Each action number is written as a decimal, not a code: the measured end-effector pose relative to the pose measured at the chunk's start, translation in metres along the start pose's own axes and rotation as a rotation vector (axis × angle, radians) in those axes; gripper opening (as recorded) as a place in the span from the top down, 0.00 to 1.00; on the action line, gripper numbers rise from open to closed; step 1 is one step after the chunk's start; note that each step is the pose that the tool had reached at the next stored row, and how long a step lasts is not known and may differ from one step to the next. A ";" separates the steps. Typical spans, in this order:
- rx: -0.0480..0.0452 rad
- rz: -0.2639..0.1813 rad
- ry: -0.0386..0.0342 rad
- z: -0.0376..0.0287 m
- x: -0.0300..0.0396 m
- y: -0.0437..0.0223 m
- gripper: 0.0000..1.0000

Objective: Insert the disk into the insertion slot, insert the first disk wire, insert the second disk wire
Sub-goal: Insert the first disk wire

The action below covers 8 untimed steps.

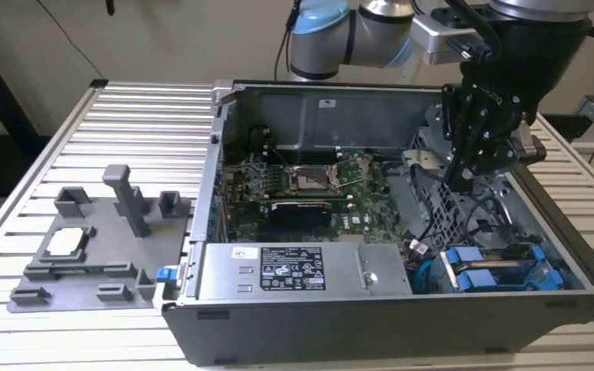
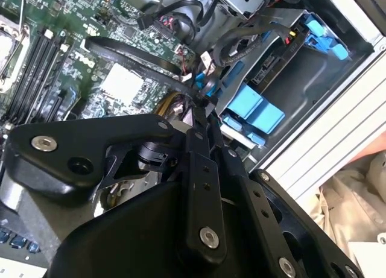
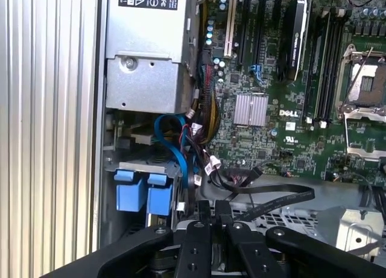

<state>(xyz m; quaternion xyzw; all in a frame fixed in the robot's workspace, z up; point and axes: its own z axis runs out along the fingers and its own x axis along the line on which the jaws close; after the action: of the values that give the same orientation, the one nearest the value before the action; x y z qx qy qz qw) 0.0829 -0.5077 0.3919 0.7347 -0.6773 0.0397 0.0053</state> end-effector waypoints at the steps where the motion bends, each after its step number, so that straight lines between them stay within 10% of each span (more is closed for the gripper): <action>1: -0.0021 0.000 -0.0002 0.0002 0.0012 -0.0004 0.84; 8: -0.0188 -0.001 -0.0016 0.0025 0.0153 -0.0053 0.84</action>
<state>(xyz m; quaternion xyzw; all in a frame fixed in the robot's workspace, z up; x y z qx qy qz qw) 0.0895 -0.5227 0.3907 0.7349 -0.6772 0.0327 0.0117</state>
